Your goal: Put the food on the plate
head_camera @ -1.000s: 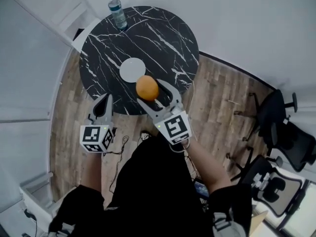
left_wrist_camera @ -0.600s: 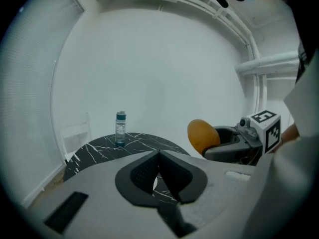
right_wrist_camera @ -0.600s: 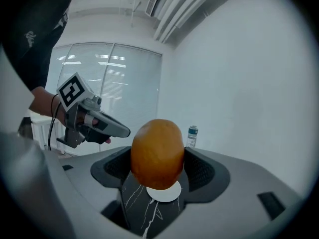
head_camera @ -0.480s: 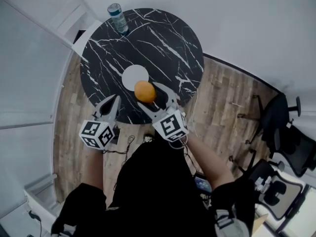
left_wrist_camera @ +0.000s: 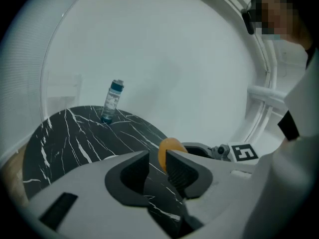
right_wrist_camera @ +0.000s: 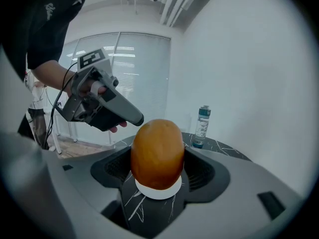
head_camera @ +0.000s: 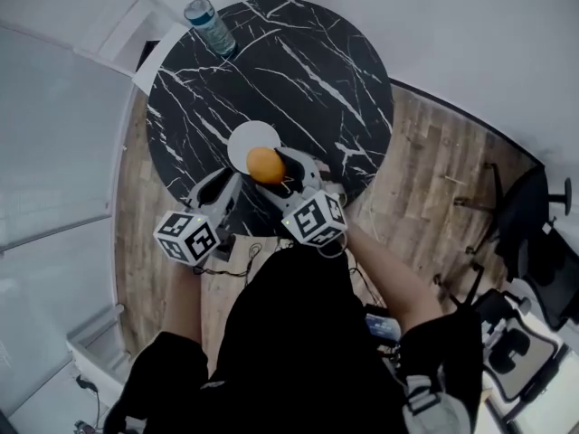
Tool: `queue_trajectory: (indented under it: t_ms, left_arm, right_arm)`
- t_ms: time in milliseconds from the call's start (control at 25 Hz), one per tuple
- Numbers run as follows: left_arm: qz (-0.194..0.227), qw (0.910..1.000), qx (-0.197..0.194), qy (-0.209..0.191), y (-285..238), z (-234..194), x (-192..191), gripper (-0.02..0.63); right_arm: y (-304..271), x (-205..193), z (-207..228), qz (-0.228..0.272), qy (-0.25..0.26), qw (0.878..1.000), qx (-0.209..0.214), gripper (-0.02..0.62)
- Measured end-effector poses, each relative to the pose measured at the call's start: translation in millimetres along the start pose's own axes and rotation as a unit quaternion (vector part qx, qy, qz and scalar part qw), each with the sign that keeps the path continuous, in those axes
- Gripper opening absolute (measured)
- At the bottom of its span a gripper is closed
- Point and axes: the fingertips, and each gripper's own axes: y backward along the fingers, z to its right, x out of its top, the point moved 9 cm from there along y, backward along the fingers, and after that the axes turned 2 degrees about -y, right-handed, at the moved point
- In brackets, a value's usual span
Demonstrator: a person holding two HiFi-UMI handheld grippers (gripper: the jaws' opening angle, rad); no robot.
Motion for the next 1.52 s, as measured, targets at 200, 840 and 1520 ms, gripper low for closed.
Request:
queue_trajectory:
  t_ms: [200, 840, 1520]
  left_arm:
    - [-0.005, 0.9948, -0.026, 0.099, -20, -18, -6, 0.202]
    - [-0.023, 0.9825, -0.066, 0.172, -47, -44, -20, 0.277]
    - [-0.081, 0.9903, 0.040, -0.106, -39, -31, 31, 0.252]
  right_arm:
    - [-25, -18, 6, 0.000, -0.013, 1.000, 0.022, 0.316]
    - [-52, -20, -7, 0.004, 0.011, 0.999, 0.051, 0.318]
    - [-21, -20, 12, 0.009, -0.070, 0.997, 0.008, 0.038]
